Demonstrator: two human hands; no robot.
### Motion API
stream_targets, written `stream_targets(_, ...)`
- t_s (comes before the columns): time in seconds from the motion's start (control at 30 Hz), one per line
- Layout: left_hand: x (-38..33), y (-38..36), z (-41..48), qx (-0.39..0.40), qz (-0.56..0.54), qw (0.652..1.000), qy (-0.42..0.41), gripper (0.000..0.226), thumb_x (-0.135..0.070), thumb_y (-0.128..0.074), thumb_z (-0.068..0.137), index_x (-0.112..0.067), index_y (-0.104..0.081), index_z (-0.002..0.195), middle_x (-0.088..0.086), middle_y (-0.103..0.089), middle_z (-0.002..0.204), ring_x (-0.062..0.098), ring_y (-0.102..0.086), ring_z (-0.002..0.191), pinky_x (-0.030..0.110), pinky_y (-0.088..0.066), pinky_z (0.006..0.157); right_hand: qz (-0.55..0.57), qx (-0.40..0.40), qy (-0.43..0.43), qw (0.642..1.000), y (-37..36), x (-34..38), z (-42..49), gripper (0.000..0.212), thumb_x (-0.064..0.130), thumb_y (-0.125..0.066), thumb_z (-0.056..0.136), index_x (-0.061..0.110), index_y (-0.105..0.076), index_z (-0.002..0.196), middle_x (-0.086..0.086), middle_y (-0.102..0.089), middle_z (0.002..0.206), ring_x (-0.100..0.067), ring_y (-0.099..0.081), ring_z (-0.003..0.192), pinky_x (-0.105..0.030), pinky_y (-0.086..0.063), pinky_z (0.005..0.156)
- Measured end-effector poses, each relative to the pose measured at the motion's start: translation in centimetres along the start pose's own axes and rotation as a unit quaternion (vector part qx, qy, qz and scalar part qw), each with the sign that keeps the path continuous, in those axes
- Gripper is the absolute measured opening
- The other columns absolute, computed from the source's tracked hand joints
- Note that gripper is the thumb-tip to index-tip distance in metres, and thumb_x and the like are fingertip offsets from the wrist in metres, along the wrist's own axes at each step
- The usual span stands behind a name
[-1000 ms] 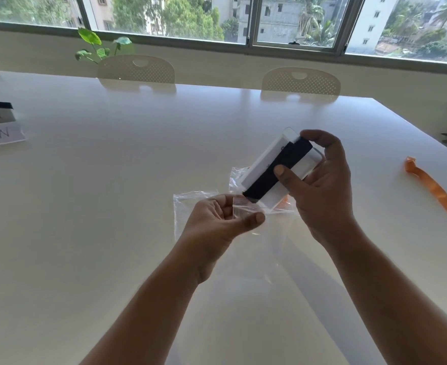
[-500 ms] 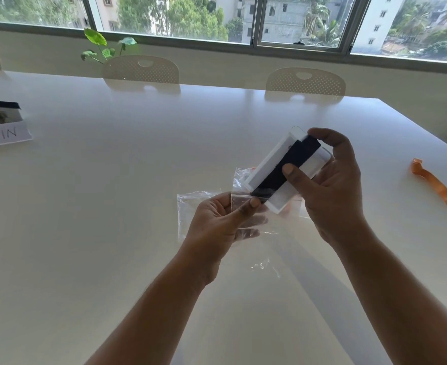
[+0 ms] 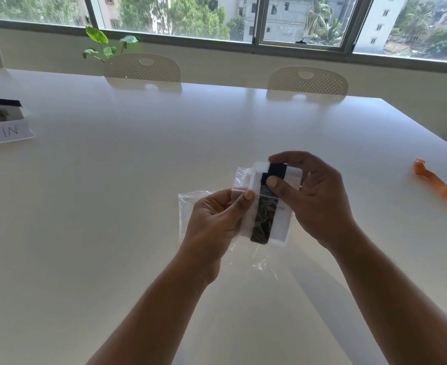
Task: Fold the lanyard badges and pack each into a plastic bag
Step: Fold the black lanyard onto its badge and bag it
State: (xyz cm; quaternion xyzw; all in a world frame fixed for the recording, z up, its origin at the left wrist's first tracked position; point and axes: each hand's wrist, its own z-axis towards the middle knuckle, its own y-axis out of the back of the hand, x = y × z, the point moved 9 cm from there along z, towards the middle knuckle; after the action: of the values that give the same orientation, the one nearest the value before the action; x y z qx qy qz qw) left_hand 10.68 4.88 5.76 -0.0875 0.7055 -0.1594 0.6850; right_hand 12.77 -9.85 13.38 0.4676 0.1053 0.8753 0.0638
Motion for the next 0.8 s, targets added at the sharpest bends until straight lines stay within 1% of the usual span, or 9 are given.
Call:
stream_targets(0.07, 0.0, 0.1, 0.1, -0.007, -0.012, 1.0, -0.004, 0.018, -0.033, -0.069, 0.08, -0.017, -0.078, 0.084, 0.009, -0.076, 0.093, 0.021, -0.071, 0.087, 0.031, -0.059, 0.077, 0.014, 0.003, -0.019, 1.0, -0.3, -0.7, -0.1, 0.02, 0.011, -0.074, 0.084, 0.029, -0.072, 0.092, 0.013, -0.074, 0.092, -0.007, -0.069, 0.084, -0.018, -0.054, 0.07)
stream_targets(0.13, 0.0, 0.4, 0.1, -0.02, -0.015, 1.0, -0.009, 0.018, -0.031, -0.068, 0.082, -0.017, -0.078, 0.087, 0.009, -0.076, 0.091, 0.022, -0.07, 0.087, 0.029, -0.057, 0.076, 0.018, 0.007, -0.03, 0.999, -0.5, -1.1, -0.3, 0.004, 0.022, -0.074, 0.083, 0.025, -0.075, 0.085, 0.007, -0.075, 0.092, -0.011, -0.07, 0.088, -0.021, -0.055, 0.073)
stream_targets(0.2, 0.1, 0.7, 0.1, -0.034, -0.014, 0.999, -0.014, 0.02, -0.031, -0.067, 0.083, -0.017, -0.079, 0.09, 0.009, -0.075, 0.091, 0.024, -0.069, 0.088, 0.03, -0.056, 0.076, 0.019, 0.015, -0.041, 0.999, -0.8, -1.3, -0.5, 0.011, 0.032, -0.071, 0.081, 0.023, -0.077, 0.08, 0.004, -0.074, 0.095, -0.013, -0.069, 0.092, -0.022, -0.054, 0.075)
stream_targets(0.33, 0.1, 1.0, 0.3, -0.048, -0.023, 0.998, -0.023, 0.021, -0.031, -0.066, 0.083, -0.016, -0.079, 0.09, 0.009, -0.075, 0.091, 0.025, -0.067, 0.089, 0.035, -0.057, 0.078, 0.031, 0.022, -0.053, 0.998, -1.0, -1.7, -0.7, 0.007, 0.024, -0.074, 0.083, 0.02, -0.078, 0.088, 0.005, -0.074, 0.097, -0.014, -0.07, 0.094, -0.019, -0.052, 0.077)
stream_targets(0.43, -0.2, 0.8, 0.3, -0.042, -0.02, 0.999, -0.027, 0.023, -0.032, -0.067, 0.081, -0.015, -0.079, 0.091, 0.009, -0.075, 0.089, 0.023, -0.068, 0.086, 0.036, -0.057, 0.081, 0.022, 0.008, -0.082, 0.996, -0.5, -2.6, -1.0, 0.01, 0.026, -0.075, 0.083, 0.027, -0.075, 0.093, 0.008, -0.076, 0.095, -0.011, -0.071, 0.081, -0.019, -0.051, 0.068)
stream_targets(0.5, -0.7, 0.8, 0.2, -0.041, 0.01, 0.998, -0.048, 0.026, -0.032, -0.068, 0.08, -0.012, -0.078, 0.094, 0.007, -0.076, 0.087, 0.019, -0.069, 0.082, 0.03, -0.058, 0.075, 0.003, -0.005, -0.088, 0.996, -0.1, -2.8, -1.2, 0.006, 0.025, -0.078, 0.08, 0.025, -0.073, 0.083, 0.007, -0.075, 0.084, -0.014, -0.07, 0.073, -0.024, -0.051, 0.065)
stream_targets(0.57, -1.4, 0.9, 0.2, -0.043, 0.051, 0.995, -0.08, 0.028, -0.031, -0.069, 0.081, -0.01, -0.078, 0.096, 0.006, -0.078, 0.088, 0.019, -0.072, 0.082, 0.028, -0.06, 0.075, 0.005, -0.016, -0.091, 0.996, 0.1, -2.8, -1.4, 0.008, 0.026, -0.081, 0.077, 0.023, -0.074, 0.078, 0.005, -0.075, 0.078, -0.019, -0.07, 0.072, -0.033, -0.053, 0.068)
stream_targets(0.7, -1.1, 1.2, 0.4, -0.044, 0.015, 0.996, -0.075, 0.026, -0.026, -0.071, 0.081, -0.007, -0.077, 0.098, 0.01, -0.076, 0.089, 0.023, -0.068, 0.079, 0.032, -0.057, 0.075, 0.093, -0.031, -0.127, 0.987, 0.6, -3.3, -1.8, 0.019, 0.034, -0.083, 0.07, 0.023, -0.075, 0.084, 0.005, -0.075, 0.085, -0.016, -0.067, 0.076, -0.03, -0.051, 0.071)
stream_targets(0.8, -0.5, 1.2, 0.6, -0.039, -0.003, 0.997, -0.062, 0.02, -0.023, -0.069, 0.087, -0.008, -0.077, 0.098, 0.014, -0.075, 0.092, 0.028, -0.065, 0.083, 0.039, -0.054, 0.08, 0.183, -0.011, -0.194, 0.964, 0.1, -4.8, -2.8, 0.029, 0.033, -0.087, 0.066, 0.014, -0.073, 0.084, -0.002, -0.071, 0.082, -0.019, -0.063, 0.08, -0.039, -0.051, 0.074)
